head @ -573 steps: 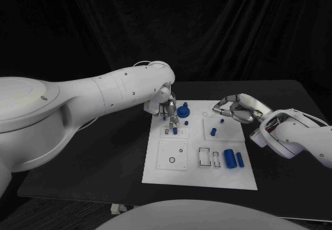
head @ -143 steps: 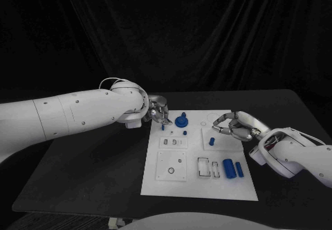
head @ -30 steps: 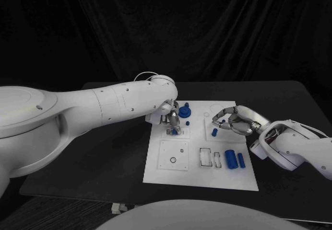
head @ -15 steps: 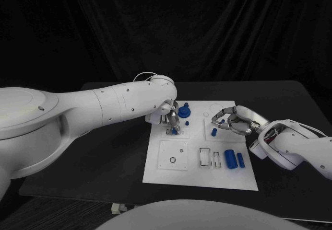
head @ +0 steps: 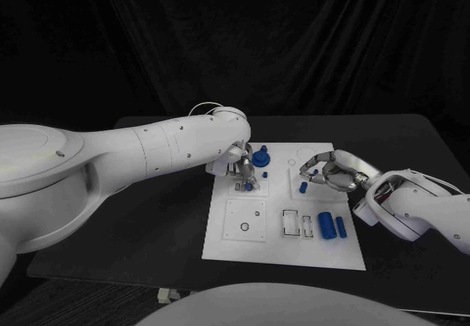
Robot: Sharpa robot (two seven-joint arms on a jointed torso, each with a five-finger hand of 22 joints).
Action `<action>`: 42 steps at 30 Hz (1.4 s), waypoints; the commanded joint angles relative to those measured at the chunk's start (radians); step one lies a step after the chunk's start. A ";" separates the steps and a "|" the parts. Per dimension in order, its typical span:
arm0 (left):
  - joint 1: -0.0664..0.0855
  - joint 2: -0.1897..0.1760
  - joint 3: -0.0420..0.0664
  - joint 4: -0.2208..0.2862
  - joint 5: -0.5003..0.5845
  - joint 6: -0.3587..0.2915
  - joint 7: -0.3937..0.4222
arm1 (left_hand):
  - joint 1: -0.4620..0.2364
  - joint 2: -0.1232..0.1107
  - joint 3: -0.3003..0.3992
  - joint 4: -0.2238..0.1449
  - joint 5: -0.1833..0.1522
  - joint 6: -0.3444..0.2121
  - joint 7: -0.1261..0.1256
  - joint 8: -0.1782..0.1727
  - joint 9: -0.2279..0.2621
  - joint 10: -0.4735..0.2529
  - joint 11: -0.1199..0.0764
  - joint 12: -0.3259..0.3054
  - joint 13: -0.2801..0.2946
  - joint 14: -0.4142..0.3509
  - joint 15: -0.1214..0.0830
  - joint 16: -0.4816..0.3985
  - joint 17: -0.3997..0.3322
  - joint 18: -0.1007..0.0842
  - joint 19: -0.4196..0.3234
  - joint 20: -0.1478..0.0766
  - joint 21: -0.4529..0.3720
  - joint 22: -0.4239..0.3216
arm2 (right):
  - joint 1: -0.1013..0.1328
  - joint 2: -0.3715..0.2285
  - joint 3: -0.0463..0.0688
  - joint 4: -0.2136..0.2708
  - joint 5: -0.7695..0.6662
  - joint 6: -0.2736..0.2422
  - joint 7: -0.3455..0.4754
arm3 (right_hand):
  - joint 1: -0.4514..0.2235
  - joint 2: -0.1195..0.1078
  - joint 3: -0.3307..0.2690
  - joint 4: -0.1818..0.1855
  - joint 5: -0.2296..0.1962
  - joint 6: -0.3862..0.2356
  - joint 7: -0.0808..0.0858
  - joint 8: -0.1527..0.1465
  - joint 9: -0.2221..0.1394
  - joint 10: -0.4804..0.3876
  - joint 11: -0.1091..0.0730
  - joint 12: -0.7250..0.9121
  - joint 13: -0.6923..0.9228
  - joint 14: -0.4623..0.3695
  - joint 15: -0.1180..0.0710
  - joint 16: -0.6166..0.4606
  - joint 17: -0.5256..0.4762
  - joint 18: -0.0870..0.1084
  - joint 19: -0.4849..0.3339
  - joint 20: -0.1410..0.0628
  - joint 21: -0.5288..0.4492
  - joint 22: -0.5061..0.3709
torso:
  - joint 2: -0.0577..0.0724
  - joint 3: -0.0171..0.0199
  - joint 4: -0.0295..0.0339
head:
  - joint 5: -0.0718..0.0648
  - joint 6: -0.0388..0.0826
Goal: Assemble the parts on the task board
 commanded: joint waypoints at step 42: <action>-0.003 -0.082 -0.001 0.117 0.002 -0.167 0.043 | -0.111 0.000 -0.196 -0.004 -0.048 0.030 -0.007 0.001 0.030 0.081 -0.004 0.010 0.229 0.106 -0.003 0.003 0.263 0.007 0.018 -0.002 0.007 0.193 | -0.002 -0.001 0.001 -0.008 -0.002 0.020 -0.015 | 0.016 0.000 0.009 0.001 0.007 -0.005 0.008 -0.009 -0.002 0.109 -0.004 -0.006 0.063 0.104 -0.004 0.003 0.263 0.015 -0.010 0.001 -0.008 0.191 | -0.002 0.0001 0.0000 | -0.005 0.000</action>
